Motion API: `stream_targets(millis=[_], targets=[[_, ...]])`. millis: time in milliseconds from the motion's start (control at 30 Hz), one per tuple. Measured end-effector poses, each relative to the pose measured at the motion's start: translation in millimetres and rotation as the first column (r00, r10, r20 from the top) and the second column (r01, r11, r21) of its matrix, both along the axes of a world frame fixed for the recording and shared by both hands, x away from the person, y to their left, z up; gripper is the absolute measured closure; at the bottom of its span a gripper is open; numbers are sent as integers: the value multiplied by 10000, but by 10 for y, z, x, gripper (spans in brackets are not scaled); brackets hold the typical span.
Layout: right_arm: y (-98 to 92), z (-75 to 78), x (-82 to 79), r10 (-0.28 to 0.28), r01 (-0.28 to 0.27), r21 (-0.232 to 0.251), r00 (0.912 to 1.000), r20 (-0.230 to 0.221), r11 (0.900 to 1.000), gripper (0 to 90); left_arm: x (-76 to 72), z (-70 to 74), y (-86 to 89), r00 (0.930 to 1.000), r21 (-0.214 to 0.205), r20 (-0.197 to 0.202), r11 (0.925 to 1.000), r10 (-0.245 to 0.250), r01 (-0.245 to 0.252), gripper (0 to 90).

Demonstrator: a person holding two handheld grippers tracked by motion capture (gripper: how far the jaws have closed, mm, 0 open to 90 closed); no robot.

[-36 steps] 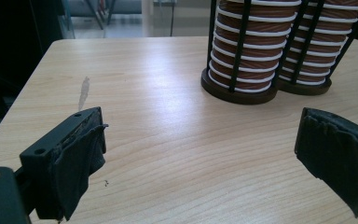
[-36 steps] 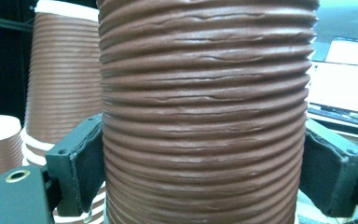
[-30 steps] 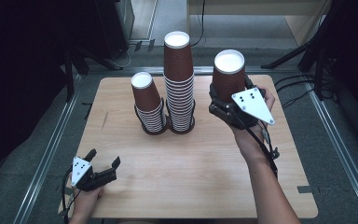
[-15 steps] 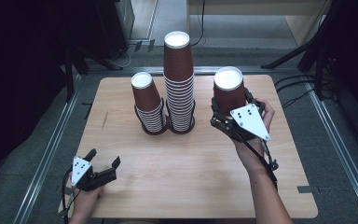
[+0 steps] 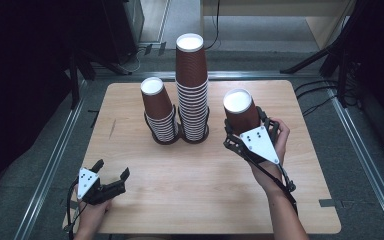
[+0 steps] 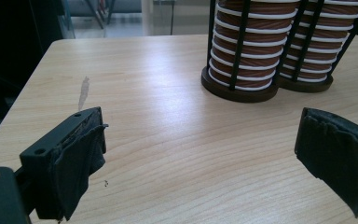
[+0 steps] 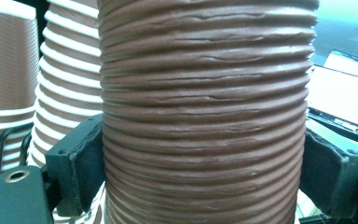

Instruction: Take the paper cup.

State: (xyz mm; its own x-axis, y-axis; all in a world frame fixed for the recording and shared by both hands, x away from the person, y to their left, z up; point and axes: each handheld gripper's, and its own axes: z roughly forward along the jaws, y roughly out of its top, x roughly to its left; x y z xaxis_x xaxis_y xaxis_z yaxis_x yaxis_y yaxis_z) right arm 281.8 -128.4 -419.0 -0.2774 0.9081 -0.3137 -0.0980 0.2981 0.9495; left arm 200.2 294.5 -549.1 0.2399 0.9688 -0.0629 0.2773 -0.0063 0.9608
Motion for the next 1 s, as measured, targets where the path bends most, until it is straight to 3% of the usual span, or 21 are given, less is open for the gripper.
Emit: stream_targets(millis=[467,600,700,1000], targets=[[97,-303,-56,286,-304,-1156,9994,-169,9928,130,2,37,-50,10000,444,19,9990,-21,20,24],[111,-368,-70,357,-373,-1588,9993,-128,9866,128,1,48,-119,9999,1043,81,9945,-109,100,24],[100,-408,-87,452,-471,-1785,9989,-144,9828,128,5,79,-143,9998,820,66,9965,-190,184,24],[66,-493,-100,404,-438,-1966,9990,-212,9795,128,39,173,-274,9982,768,251,9957,-542,521,24]])
